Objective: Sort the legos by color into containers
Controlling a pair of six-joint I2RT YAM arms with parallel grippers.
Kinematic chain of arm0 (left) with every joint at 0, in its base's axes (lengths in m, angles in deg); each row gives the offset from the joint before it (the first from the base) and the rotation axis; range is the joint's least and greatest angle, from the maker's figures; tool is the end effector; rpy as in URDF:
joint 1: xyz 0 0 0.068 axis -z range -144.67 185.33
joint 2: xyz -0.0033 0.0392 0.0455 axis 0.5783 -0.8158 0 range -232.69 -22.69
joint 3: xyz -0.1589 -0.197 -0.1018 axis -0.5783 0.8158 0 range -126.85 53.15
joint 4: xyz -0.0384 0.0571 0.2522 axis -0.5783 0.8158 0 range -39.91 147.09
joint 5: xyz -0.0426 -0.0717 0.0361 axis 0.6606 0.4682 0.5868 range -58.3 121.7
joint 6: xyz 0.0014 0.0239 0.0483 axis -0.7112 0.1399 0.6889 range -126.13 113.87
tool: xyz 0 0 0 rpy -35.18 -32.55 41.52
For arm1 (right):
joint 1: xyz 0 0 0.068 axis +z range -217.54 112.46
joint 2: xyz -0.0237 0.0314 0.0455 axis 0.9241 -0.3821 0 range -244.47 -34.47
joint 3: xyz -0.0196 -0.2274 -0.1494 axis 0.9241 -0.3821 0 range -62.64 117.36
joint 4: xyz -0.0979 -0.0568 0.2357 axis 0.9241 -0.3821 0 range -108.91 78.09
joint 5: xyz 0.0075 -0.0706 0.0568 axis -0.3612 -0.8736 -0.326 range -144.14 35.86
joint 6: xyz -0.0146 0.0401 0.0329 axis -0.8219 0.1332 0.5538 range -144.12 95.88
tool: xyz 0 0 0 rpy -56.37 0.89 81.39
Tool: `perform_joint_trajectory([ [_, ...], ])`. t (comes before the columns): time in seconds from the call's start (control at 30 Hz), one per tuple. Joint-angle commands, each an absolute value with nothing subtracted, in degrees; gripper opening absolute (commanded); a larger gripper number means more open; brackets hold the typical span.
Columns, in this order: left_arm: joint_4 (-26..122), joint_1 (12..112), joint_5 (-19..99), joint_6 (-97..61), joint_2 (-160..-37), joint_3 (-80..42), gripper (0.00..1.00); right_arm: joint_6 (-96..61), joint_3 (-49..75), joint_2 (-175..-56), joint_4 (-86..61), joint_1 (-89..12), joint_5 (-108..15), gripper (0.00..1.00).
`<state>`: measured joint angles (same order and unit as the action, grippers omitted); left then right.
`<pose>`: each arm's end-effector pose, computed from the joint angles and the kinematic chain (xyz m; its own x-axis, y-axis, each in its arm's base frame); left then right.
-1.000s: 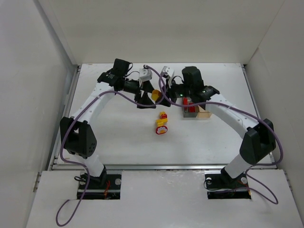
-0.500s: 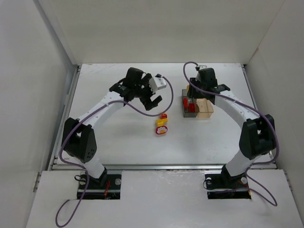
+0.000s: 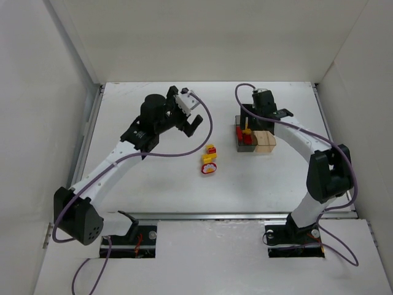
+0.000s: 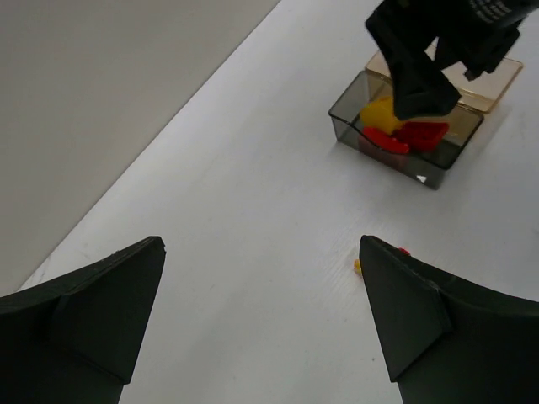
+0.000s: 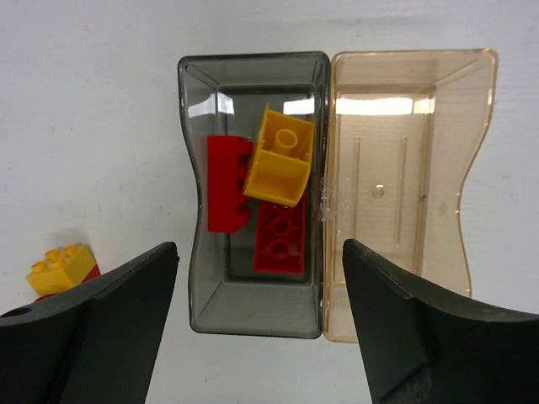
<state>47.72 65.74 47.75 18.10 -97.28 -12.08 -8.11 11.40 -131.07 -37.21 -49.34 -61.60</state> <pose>0.2612 -0.1648 0.3743 0.2011 0.3392 -0.9189 0.7025 0.6038 0.3767 0.3557 0.1120 0.2561 -0.7396 0.0448 -0.6716 -0.0238 0.9954 0.0926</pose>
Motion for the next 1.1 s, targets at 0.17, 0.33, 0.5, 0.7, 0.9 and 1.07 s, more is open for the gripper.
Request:
perform_joint_trajectory([
  [0.17, 51.51, 64.77, 59.74, 23.31, -99.24, -10.93, 1.00, -13.66, 17.78, -128.96, -38.63, -40.99, -70.14, 0.84],
  [0.33, 50.88, 64.77, 58.16, 22.79, -98.63, -10.13, 1.00, -10.15, 17.08, -129.48, -37.75, -44.85, -66.53, 0.61],
  [0.5, 50.88, 64.77, 57.63, 21.65, -98.63, -10.13, 1.00, -8.12, 16.37, -131.50, -34.69, -49.25, -63.98, 0.47],
  [0.7, 50.88, 64.77, 57.63, 21.12, -98.63, -9.60, 1.00, -13.04, 21.55, -138.62, -35.37, -49.25, -63.46, 0.46],
  [0.9, 50.88, 64.77, 57.01, 21.12, -98.10, -9.08, 1.00, -15.24, 23.75, -140.99, -36.52, -49.25, -62.93, 0.47],
  [1.07, 50.35, 64.77, 57.01, 20.07, -98.10, -9.08, 1.00, -15.24, 26.47, -145.12, -37.75, -49.25, -62.40, 0.48],
])
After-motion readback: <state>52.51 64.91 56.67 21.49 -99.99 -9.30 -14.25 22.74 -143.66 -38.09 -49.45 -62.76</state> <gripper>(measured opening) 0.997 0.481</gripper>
